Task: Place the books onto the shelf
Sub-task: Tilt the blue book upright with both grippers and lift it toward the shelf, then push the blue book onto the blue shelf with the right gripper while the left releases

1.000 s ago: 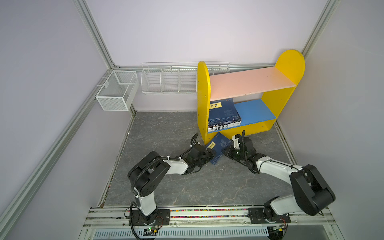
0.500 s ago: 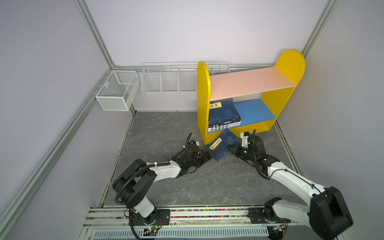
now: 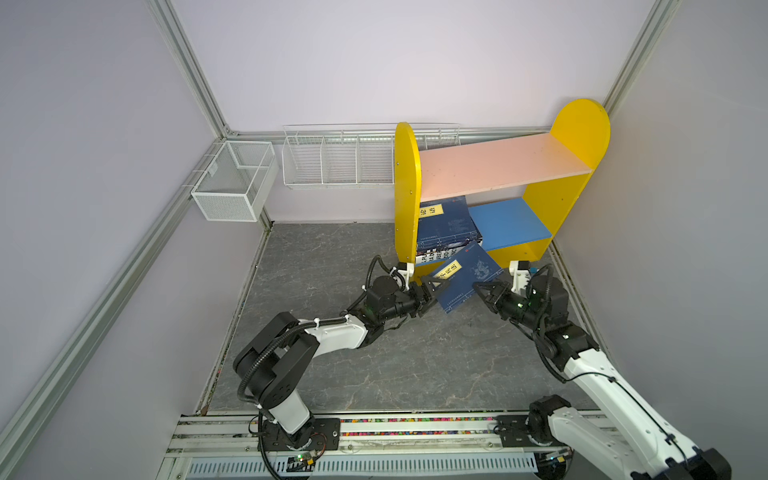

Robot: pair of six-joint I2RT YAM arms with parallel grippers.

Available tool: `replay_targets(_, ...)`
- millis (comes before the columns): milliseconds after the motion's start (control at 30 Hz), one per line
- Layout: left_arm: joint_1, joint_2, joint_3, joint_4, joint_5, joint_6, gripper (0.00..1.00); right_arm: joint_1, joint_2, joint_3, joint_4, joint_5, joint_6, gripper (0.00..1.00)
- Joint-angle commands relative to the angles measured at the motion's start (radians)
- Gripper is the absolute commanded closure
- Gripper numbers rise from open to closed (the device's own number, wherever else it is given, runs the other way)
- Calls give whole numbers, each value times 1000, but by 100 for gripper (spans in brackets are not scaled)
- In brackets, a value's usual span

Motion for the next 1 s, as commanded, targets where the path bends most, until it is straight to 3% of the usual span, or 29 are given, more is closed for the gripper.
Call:
replay_targets(0, -7, 32, 50, 175, 59, -78, 19, -15, -48, 0, 115, -56, 88, 94)
replay_targets(400, -7, -16, 161, 80, 88, -27, 32, -52, -96, -32, 249, -52, 168, 94)
replay_targets(500, -7, -24, 186, 67, 87, -16, 43, -70, -79, -20, 281, -74, 176, 94)
replay_targets(667, -4, -45, 237, 10, 95, 24, 73, -82, -70, -7, 263, -81, 158, 93)
replay_targets(733, 3, -65, 257, -63, 89, 69, 84, -91, -72, -4, 255, -91, 144, 86)
replay_targets(833, 20, -98, 286, -170, 93, 134, 99, -134, -56, 21, 222, -156, 95, 63)
replay_targets(900, 39, -107, 313, -200, 139, 141, 100, -167, -33, 46, 194, -231, 57, 42)
replay_targets(967, 58, -111, 338, -224, 192, 139, 100, -208, -9, 61, 199, -301, 47, 34)
